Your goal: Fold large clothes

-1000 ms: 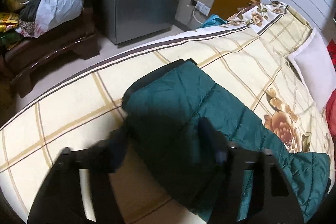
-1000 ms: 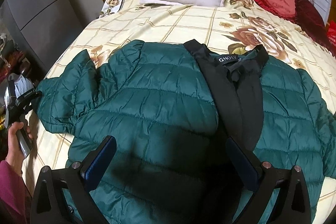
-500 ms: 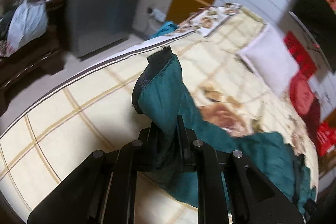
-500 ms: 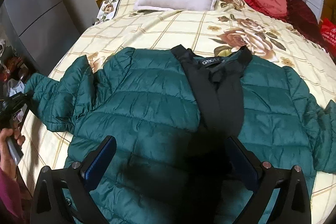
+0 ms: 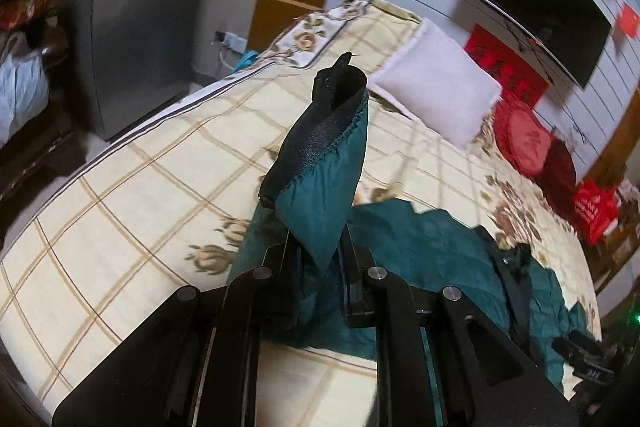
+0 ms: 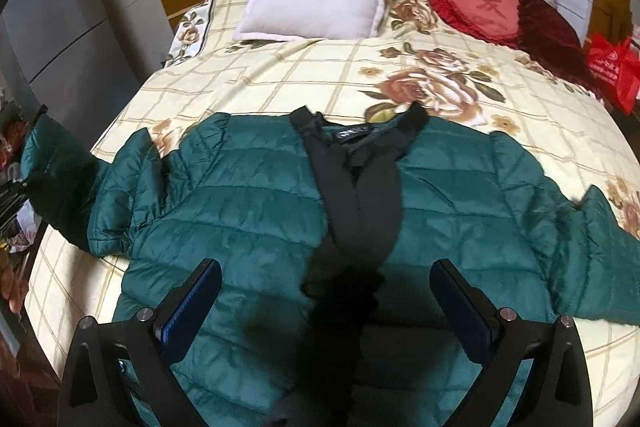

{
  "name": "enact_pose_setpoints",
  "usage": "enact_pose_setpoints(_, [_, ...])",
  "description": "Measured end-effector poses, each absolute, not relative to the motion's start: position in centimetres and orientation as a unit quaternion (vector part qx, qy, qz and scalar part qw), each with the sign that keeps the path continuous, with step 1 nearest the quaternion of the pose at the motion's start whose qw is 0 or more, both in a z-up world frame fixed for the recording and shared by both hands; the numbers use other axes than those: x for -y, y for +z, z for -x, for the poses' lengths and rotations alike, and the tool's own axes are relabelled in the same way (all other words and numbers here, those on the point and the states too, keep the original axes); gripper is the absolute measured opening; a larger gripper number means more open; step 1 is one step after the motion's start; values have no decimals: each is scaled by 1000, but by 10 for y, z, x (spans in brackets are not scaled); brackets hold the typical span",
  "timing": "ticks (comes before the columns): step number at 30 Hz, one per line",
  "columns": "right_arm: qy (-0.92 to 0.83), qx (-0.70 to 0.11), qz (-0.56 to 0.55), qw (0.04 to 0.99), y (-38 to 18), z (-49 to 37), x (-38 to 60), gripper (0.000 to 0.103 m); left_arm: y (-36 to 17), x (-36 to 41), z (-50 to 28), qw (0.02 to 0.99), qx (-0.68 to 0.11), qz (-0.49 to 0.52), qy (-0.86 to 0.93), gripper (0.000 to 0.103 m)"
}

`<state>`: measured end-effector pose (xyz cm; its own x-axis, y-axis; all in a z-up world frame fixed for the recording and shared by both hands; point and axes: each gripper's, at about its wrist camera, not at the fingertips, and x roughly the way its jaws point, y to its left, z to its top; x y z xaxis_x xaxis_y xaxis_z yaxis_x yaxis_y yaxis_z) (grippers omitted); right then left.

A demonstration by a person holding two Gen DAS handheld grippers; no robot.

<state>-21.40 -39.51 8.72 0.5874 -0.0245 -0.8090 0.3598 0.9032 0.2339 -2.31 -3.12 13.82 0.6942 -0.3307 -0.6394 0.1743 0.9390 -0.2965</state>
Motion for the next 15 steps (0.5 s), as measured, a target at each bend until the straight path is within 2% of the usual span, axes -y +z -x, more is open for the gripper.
enact_pose_setpoints(15, [-133, -439, -200, 866, 85, 252, 422, 103, 159, 109, 72, 907, -365, 63, -203, 13])
